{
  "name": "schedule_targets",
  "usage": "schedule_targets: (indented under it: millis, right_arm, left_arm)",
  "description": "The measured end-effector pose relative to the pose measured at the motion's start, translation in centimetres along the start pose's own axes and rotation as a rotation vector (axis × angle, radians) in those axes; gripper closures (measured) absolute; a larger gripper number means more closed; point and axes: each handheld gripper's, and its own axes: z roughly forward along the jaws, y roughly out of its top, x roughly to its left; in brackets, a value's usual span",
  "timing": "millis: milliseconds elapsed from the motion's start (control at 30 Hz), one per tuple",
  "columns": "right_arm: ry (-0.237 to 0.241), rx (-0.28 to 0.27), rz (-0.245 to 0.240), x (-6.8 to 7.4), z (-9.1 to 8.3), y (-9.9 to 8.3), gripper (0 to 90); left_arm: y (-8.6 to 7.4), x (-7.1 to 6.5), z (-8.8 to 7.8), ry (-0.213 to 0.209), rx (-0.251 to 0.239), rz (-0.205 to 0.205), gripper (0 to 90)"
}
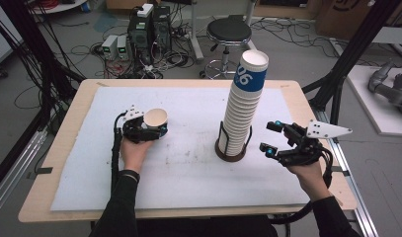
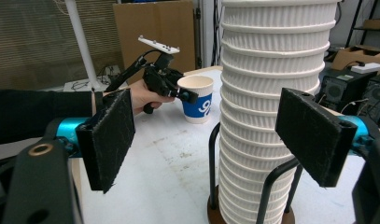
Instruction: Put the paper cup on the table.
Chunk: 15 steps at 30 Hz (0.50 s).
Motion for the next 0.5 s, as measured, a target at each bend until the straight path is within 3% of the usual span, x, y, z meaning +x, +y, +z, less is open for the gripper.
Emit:
schedule_targets:
  millis: [233,500]
  right_arm:
    - [0.004,-0.001,-0.006,0.0,0.0,0.0,20.3]
    - [0.006,-0.006,-0.006,0.0,-0.1,0.0,20.2]
  left_arm:
    - [0.2,-0.4,-0.1,0.032,0.022,-0.003,7.0]
    - [0.7,-0.6,-1.4,0.06,0.041,-0.025,6.6]
